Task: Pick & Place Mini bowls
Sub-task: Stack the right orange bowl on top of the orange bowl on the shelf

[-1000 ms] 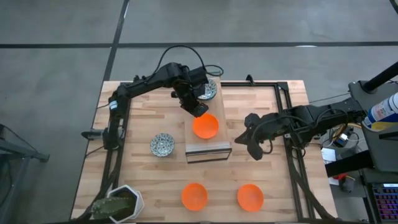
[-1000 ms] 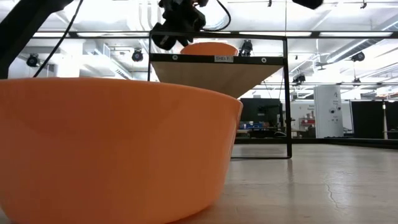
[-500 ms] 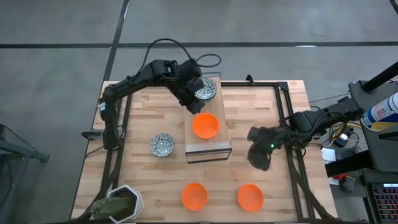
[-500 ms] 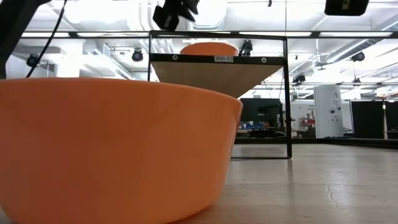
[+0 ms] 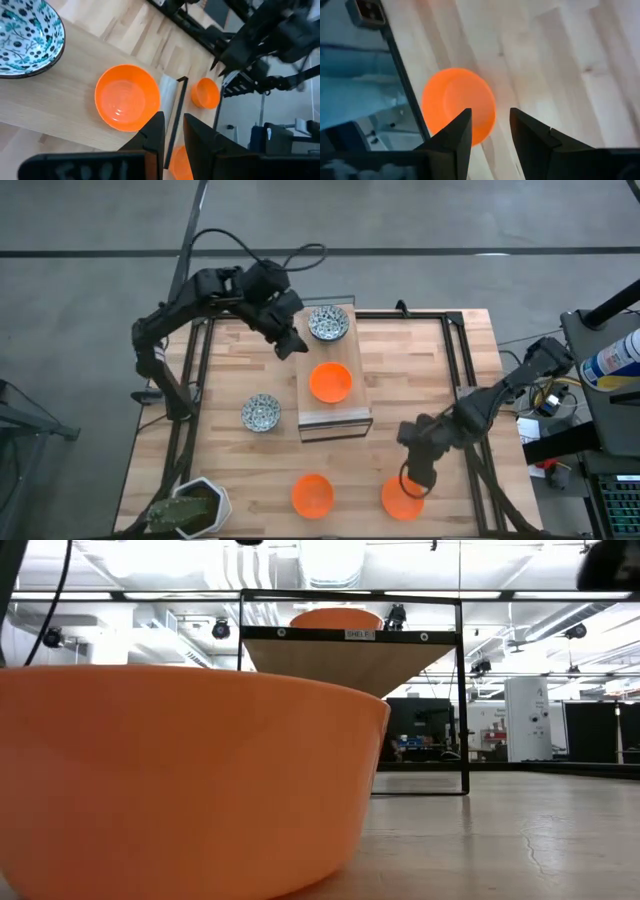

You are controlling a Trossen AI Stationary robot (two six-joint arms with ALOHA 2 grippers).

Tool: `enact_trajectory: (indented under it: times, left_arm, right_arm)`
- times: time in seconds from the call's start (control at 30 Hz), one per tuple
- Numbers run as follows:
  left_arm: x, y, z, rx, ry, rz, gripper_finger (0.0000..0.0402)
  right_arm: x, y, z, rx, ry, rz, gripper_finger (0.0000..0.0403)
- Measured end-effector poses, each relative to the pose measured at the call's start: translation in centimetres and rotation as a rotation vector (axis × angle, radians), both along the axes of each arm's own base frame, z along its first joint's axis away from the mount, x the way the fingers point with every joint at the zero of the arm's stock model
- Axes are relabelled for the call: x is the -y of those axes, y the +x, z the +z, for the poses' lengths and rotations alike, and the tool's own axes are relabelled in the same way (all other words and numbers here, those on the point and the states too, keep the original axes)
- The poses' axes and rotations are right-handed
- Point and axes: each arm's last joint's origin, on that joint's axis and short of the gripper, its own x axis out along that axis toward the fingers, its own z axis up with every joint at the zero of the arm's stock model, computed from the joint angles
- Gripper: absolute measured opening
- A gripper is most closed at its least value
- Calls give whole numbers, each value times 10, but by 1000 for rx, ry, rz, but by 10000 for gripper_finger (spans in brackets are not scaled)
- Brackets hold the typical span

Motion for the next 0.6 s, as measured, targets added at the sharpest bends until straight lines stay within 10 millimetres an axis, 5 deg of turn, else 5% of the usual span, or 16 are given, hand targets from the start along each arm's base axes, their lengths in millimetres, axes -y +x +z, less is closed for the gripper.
enact_trajectory:
  times: [0.6]
  left_arm:
    - [13,-46,29,116,50,-14,62]
  right_arm:
    - [-52,15,-67,-175,-117,70,125]
